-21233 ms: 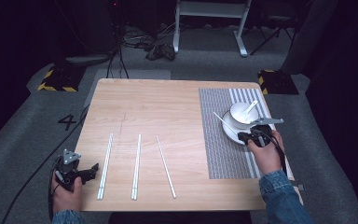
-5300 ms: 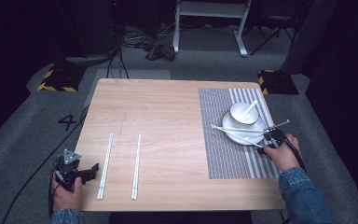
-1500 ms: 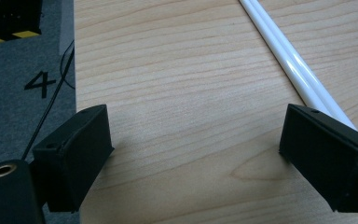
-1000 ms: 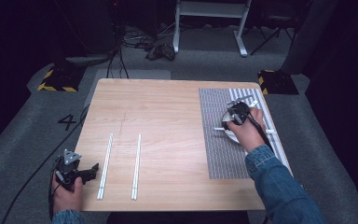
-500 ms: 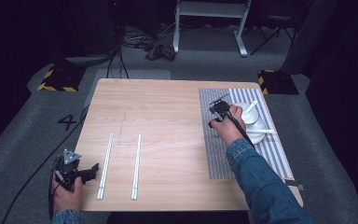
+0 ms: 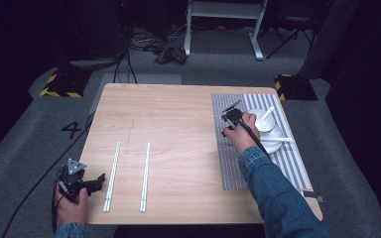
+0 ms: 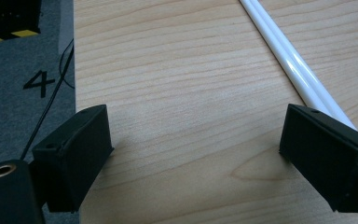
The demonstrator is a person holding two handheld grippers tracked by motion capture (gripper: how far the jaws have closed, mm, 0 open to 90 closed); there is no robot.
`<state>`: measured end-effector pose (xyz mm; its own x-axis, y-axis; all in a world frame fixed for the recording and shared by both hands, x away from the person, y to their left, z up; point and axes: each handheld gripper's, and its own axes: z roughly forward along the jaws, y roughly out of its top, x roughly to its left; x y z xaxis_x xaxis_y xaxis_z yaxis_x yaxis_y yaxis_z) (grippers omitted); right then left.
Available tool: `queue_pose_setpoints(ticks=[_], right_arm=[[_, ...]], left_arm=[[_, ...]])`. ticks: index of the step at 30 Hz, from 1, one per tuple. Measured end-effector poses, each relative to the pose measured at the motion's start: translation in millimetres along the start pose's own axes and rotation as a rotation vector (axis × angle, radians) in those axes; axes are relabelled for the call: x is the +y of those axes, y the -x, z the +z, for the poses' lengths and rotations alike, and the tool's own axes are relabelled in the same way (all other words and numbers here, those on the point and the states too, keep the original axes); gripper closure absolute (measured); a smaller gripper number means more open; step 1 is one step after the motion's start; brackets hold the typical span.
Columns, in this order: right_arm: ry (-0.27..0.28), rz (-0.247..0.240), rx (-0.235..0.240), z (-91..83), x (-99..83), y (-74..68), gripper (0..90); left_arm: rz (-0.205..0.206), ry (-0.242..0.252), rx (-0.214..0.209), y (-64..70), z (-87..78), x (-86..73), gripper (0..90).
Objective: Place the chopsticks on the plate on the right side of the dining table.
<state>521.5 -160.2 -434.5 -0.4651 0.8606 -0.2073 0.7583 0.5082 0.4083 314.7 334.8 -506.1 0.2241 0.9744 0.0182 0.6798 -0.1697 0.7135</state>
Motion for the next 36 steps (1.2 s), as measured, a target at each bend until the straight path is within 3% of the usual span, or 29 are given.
queue_pose_setpoints(ticks=[11, 22, 25, 28, 31, 36], right_arm=[[-0.003, 0.007, -0.008, -0.6, -1.6, 3.3, 43.9], [0.027, 0.001, 0.001, -8.7, -2.1, 2.8, 43.5], [0.072, -0.002, 0.030, -21.6, -4.4, 3.4, 42.9], [0.147, -0.056, 0.057, -42.6, -12.5, 7.7, 40.8], [0.202, -0.109, 0.063, -61.3, -25.4, 18.5, 38.0], [0.272, -0.126, 0.086, -88.5, -48.5, 40.2, 36.6]], left_arm=[[0.000, -0.001, 0.000, 0.1, -0.1, 0.0, 9.0], [0.002, 0.000, 0.002, 0.2, -0.2, 0.0, 9.0], [0.001, -0.001, 0.000, 0.2, -0.1, 0.0, 9.0], [0.000, -0.001, 0.000, 0.2, -0.2, 0.0, 9.0], [0.003, 0.001, 0.006, 0.9, -0.4, -0.2, 9.0], [0.003, 0.001, 0.006, 0.9, -0.4, -0.2, 9.0]])
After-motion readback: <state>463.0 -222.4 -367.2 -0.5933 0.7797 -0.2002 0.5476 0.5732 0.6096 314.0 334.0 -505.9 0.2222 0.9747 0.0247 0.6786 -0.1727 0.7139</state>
